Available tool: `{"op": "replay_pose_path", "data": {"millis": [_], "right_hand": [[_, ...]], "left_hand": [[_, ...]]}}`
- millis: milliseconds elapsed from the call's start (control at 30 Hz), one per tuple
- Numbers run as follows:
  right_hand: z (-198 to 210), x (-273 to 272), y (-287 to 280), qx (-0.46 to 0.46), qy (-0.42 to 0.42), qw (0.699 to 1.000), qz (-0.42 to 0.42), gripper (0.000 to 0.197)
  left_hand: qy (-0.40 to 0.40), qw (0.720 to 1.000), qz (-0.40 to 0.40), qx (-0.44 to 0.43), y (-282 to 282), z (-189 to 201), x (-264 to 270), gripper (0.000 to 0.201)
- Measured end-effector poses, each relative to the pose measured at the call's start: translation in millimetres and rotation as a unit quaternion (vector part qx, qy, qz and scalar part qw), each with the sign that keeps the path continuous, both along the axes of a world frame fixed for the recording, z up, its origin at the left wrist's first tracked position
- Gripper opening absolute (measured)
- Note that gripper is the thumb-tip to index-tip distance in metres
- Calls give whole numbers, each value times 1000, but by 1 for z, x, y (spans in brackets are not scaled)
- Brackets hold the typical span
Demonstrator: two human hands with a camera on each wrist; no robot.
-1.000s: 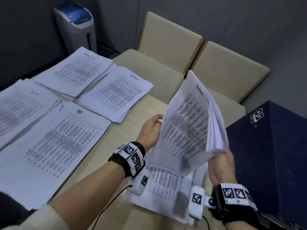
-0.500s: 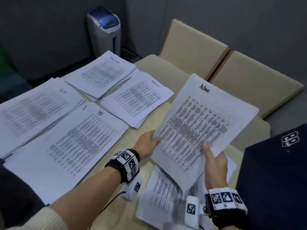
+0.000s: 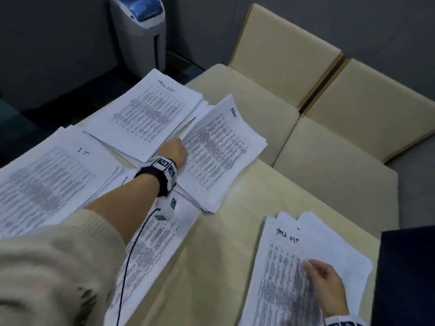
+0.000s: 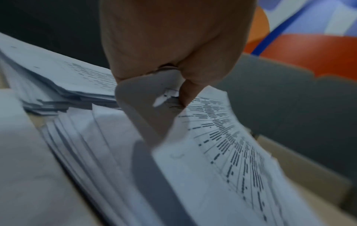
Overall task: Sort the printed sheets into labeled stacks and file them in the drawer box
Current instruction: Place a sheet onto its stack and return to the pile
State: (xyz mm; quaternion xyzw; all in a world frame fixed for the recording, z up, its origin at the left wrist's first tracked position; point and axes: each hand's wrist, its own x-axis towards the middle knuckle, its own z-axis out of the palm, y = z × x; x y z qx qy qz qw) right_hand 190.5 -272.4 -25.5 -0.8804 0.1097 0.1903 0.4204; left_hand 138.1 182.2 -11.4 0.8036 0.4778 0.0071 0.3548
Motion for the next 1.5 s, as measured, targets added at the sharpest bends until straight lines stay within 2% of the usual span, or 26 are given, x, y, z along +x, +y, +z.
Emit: {"op": "replay_pose_path", "data": {"millis": [67,133,200,267,333,433,567,700,833,867,1000,1067,1133,1200,1267,1333,1367,1400,1433,1500], "right_hand": [[-2,0,-3,-24,-1,1000,-11,23],[-5,0,-5,-42,1,999,-24,25],[-9,-1,-7,-60,3,998,-33,28],[-11,-3,-11,-77,-3,996,-46,34],[-13,-8,-19,-101,-10,993,-60,39],[-16,-17,-36,-143,-16,987,-71,48],[-14,-21,-54,-153,-10,985,-85,56],[-8,-20,-57,-87,21,993,-72,54],[-11,-21,-62,14,54,998,-36,43],[-11,-21,-65,38,61,997,-38,41],[-10,-26,-79,114,99,987,-56,38],[-11,-28,-87,148,99,982,-62,46],[-13,-30,-94,173,93,979,-60,57],[-12,-33,-101,186,84,977,-58,57],[-11,-37,-109,178,69,980,-60,48],[-10,-41,-116,176,61,981,-50,51],[-10,-42,-120,166,53,984,-43,59],[-9,-44,-124,156,44,986,-32,61],[-7,-46,-127,147,31,988,-24,50],[-2,-48,-134,137,-16,990,-42,11]], "left_hand": [[75,994,-7,73,3,-9,6,30],[110,978,11,176,-4,-17,12,46],[77,966,-15,248,-17,-16,18,50],[19,961,-63,270,-39,-12,24,46],[-29,964,-128,230,-69,-6,31,38],[-57,965,-237,100,-126,1,30,24],[64,934,-351,-19,-196,1,10,37],[112,912,-388,-65,-250,-4,-18,44],[63,936,-341,-51,-282,1,-36,16],[45,944,-325,-37,-286,2,-37,15],[-30,960,-276,-21,-293,8,-45,33],[-77,960,-260,-63,-297,8,-48,38],[-143,955,-211,-152,-299,4,-51,29],[-200,932,-158,-260,-302,4,-53,32],[-231,904,-117,-339,-306,4,-54,39],[-233,900,-89,-358,-308,1,-52,52],[-227,904,-83,-352,-308,0,-51,53],[-221,909,-76,-346,-309,-4,-50,46],[-211,914,-73,-340,-310,-6,-50,40],[-200,924,-62,-319,-314,-10,-50,40]]}}
